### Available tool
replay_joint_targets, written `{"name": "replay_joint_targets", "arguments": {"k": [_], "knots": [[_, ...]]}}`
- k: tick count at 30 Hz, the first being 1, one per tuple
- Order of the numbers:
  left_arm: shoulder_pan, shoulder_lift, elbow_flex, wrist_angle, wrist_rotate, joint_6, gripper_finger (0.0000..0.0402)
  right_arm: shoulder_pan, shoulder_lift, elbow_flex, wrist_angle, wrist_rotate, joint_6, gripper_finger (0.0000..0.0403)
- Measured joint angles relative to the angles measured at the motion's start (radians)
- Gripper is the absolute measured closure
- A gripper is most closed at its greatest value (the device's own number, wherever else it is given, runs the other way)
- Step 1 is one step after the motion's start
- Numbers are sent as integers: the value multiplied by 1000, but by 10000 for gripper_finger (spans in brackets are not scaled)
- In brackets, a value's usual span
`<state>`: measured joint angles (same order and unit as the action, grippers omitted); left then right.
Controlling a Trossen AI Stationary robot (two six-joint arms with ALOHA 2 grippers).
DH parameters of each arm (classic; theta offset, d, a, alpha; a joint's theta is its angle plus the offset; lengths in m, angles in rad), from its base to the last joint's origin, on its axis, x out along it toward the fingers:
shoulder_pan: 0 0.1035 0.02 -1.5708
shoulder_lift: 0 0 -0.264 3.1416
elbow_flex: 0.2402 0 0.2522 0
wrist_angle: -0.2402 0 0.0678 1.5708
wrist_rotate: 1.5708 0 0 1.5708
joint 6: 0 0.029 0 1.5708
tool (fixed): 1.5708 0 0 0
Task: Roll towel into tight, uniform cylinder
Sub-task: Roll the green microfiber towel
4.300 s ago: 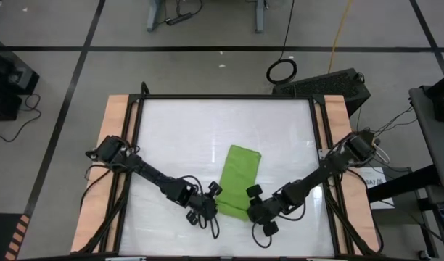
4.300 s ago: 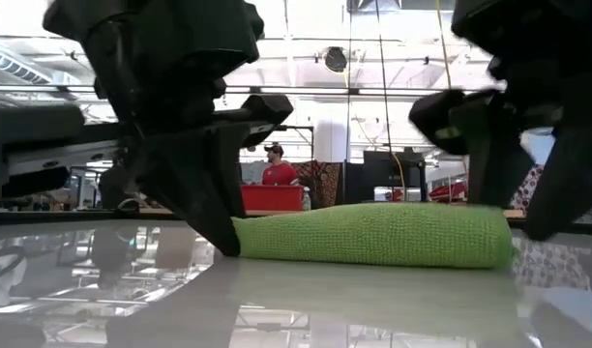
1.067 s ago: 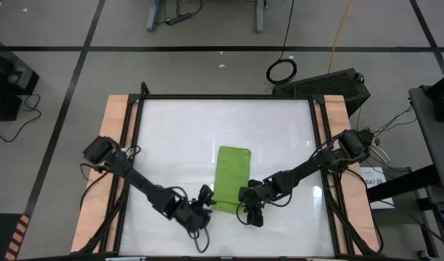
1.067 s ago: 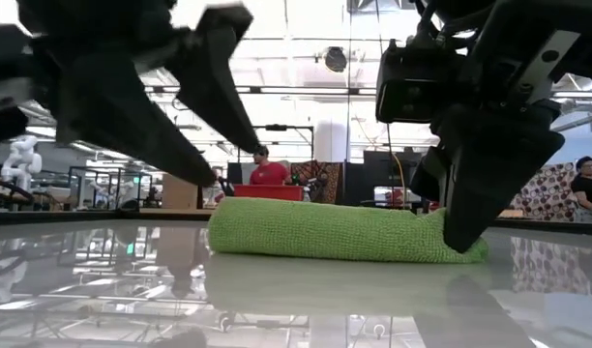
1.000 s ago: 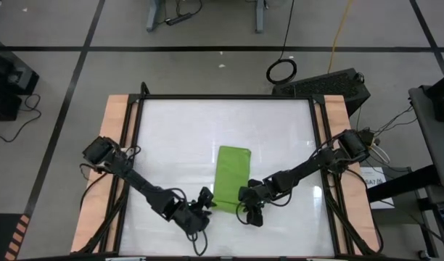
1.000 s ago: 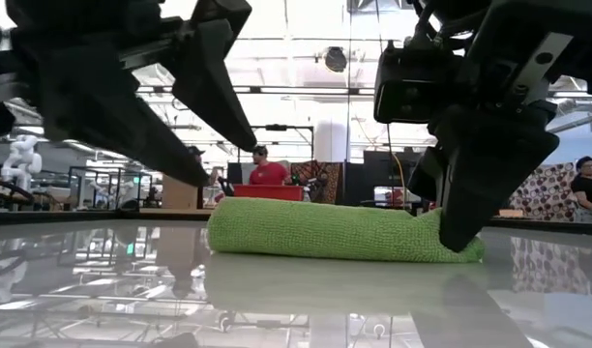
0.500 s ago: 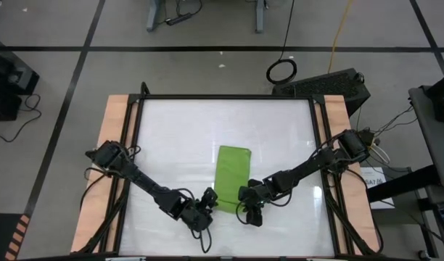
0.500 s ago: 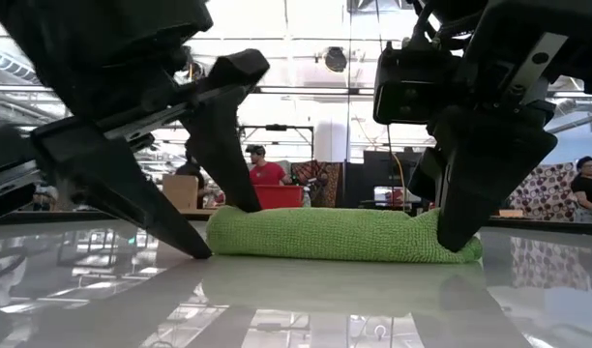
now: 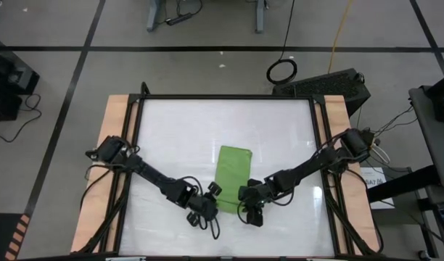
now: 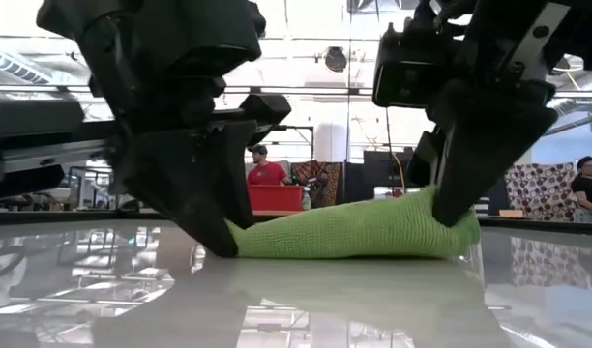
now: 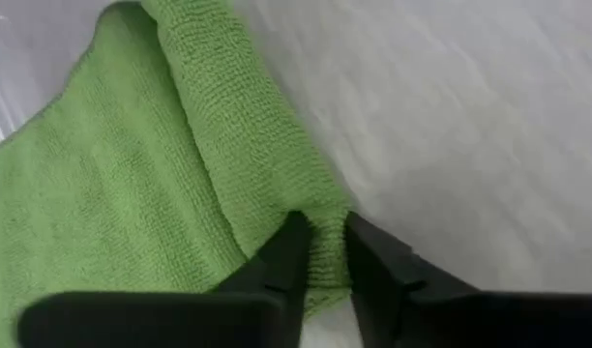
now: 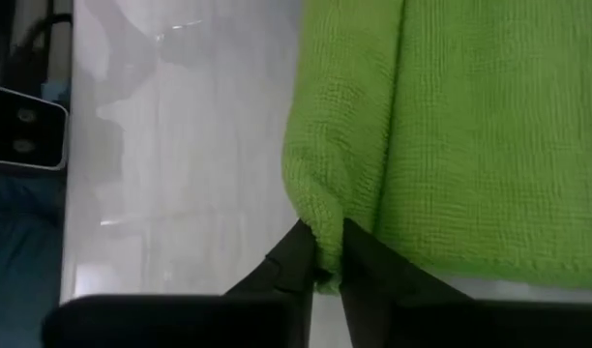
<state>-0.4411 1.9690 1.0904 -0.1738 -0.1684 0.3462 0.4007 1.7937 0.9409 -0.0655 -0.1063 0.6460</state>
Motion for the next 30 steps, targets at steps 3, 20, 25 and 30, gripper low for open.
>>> {"name": "replay_joint_targets", "arguments": {"k": [3,20,25,30], "knots": [[15,1,0,1,23,-15,375,1,-16,0,-11,2,-21,353],[162,5,-5,112,482,-281,386,235,-144,0,-192,390,-216,291],[197,7,-6,132,554,-343,386,345,-112,1,-187,609,-392,251],[224,8,-6,141,592,-428,386,386,-23,1,-144,737,-543,209]]}}
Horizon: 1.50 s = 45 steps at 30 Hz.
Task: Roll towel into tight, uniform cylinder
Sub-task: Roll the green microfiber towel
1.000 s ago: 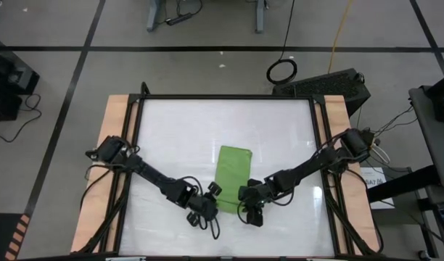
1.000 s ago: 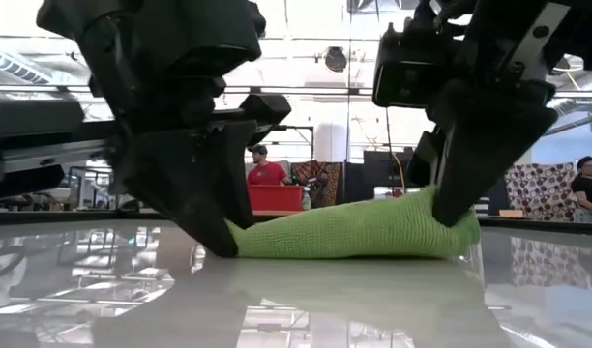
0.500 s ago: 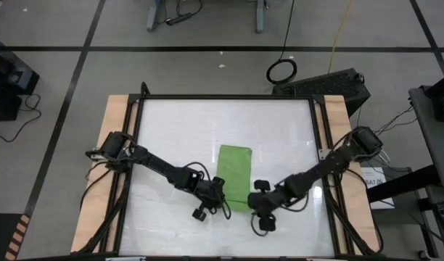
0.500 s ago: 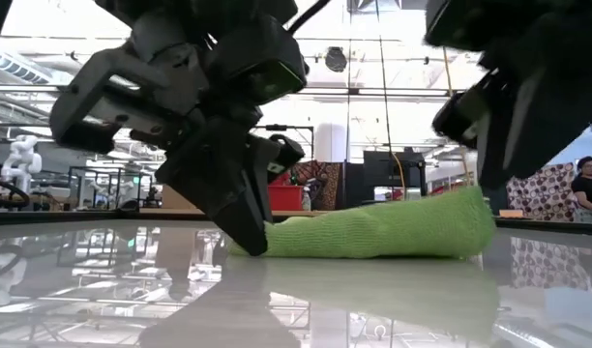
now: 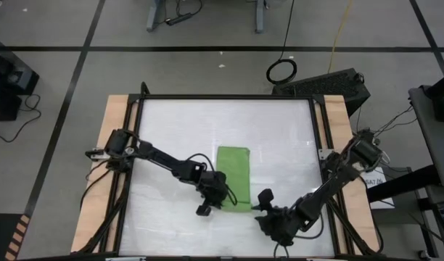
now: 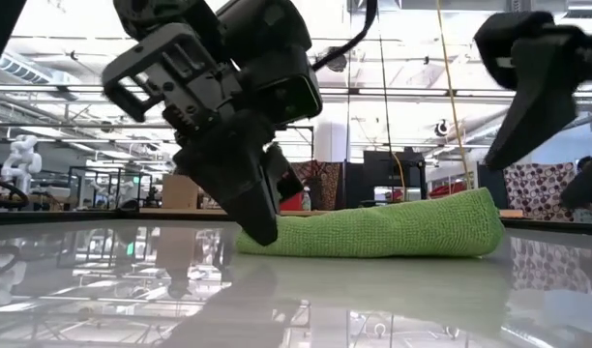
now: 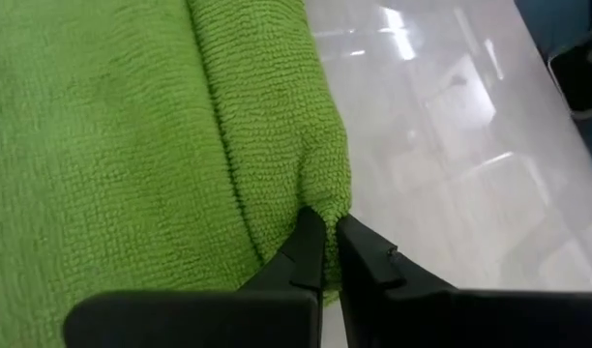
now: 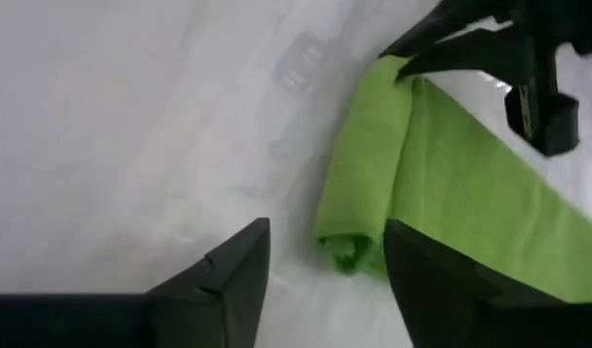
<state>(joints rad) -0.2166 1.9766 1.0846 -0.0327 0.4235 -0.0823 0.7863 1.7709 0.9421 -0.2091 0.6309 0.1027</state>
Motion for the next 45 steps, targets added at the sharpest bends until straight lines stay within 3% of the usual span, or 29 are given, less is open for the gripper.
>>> {"name": "replay_joint_targets", "arguments": {"k": [4,8,21,29,35,40,45], "knots": [[16,0,0,10,42,-52,386,1,76,0,70,115,-89,198],[28,1,0,20,73,-95,386,-1,114,0,138,157,-185,203],[68,0,0,64,161,-123,386,-5,135,4,119,156,-228,240],[73,-2,1,88,222,-122,386,-66,135,5,13,109,-100,241],[71,-2,1,88,246,-116,386,-103,135,3,8,104,-93,246],[66,-3,2,86,257,-113,386,-130,136,2,7,90,-79,273],[64,-3,2,56,255,-111,386,-157,136,2,7,13,-56,344]]}}
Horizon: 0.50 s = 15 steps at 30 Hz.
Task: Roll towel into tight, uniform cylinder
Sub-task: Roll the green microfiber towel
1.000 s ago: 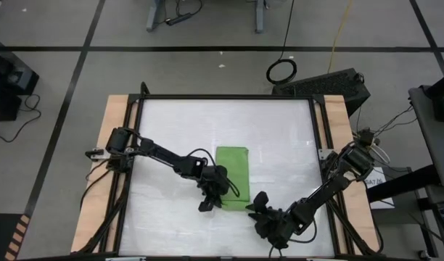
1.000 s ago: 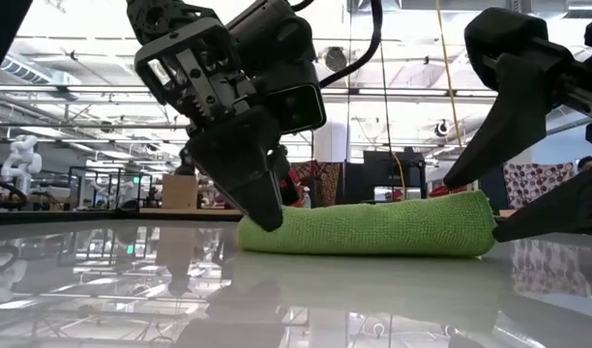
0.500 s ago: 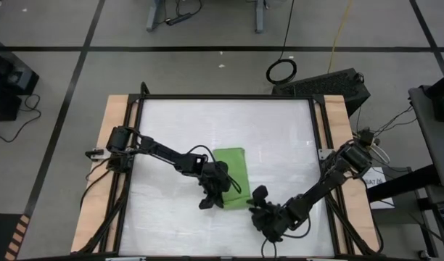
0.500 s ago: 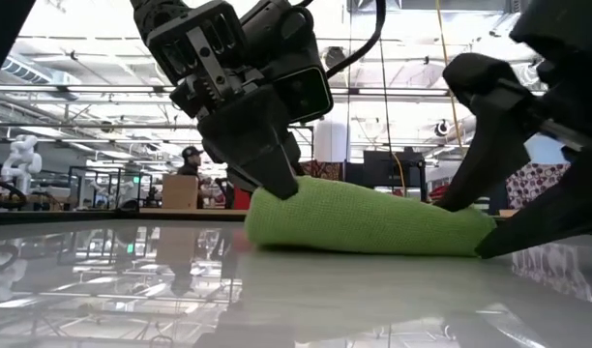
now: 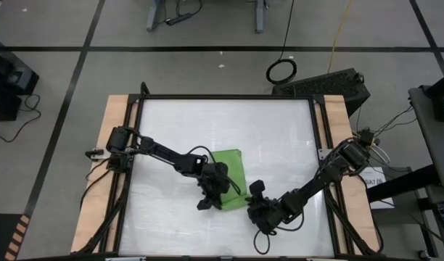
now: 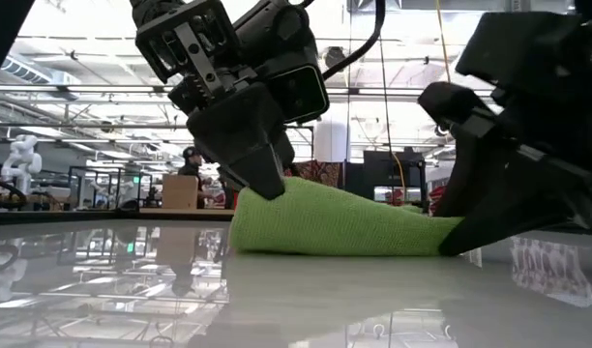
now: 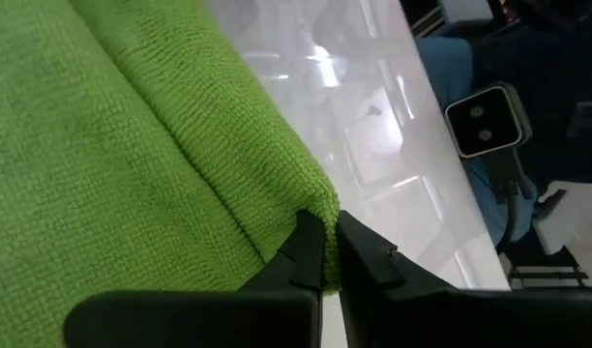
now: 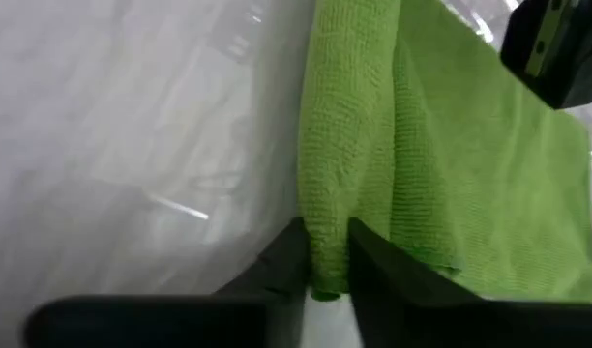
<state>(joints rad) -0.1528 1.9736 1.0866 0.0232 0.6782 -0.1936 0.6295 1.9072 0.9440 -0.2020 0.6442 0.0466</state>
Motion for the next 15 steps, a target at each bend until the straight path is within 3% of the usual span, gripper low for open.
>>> {"name": "replay_joint_targets", "arguments": {"k": [3,8,15], "knots": [[-4,0,1,-36,-19,20,386,-16,-3,0,7,-55,15,389],[-17,-1,2,-85,-66,26,386,-45,-38,-2,16,-178,93,388],[-33,-2,4,-79,-40,20,386,-123,-137,-3,26,-609,189,399]]}}
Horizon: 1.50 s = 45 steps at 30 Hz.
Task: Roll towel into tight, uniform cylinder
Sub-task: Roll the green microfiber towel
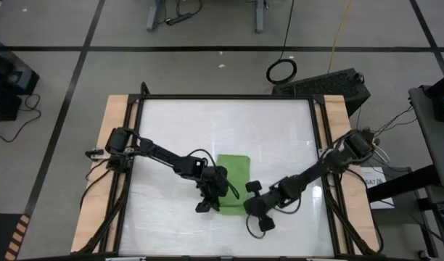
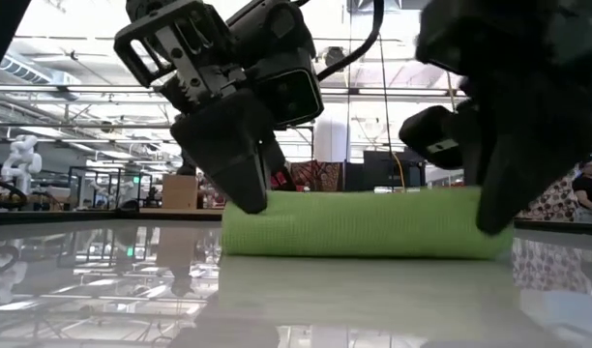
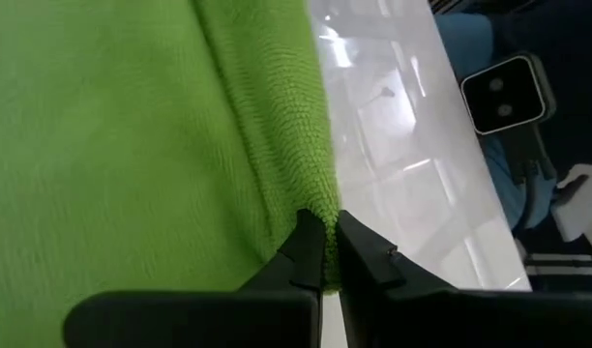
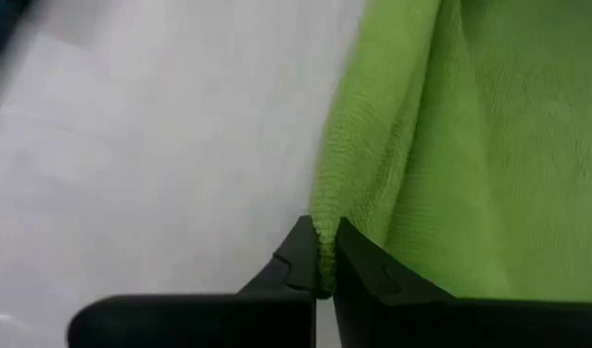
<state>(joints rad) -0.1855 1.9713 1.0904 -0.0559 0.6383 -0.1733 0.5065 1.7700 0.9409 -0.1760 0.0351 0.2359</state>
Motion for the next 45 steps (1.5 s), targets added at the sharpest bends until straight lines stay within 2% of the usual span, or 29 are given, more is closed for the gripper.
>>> {"name": "replay_joint_targets", "arguments": {"k": [3,7,14,22,30,38,42,45], "knots": [[0,0,0,-3,7,-4,386,-37,-11,0,34,-136,37,399],[0,0,-2,3,9,-25,382,-85,1,0,37,-226,96,399],[-1,0,-4,-7,-17,-101,334,-127,30,-39,67,-289,232,399],[-1,-1,-5,-14,-138,-87,278,-126,30,-110,204,-288,337,399],[-77,-94,-5,-51,-401,47,265,-130,31,-113,215,-306,355,399],[-278,-141,-4,-145,-884,278,265,-145,32,-113,223,-333,355,399],[-380,-113,-4,-99,-1099,425,265,-146,32,-113,231,-335,355,399],[-427,-77,-4,-18,-1137,586,265,-147,32,-113,236,-341,356,399]]}}
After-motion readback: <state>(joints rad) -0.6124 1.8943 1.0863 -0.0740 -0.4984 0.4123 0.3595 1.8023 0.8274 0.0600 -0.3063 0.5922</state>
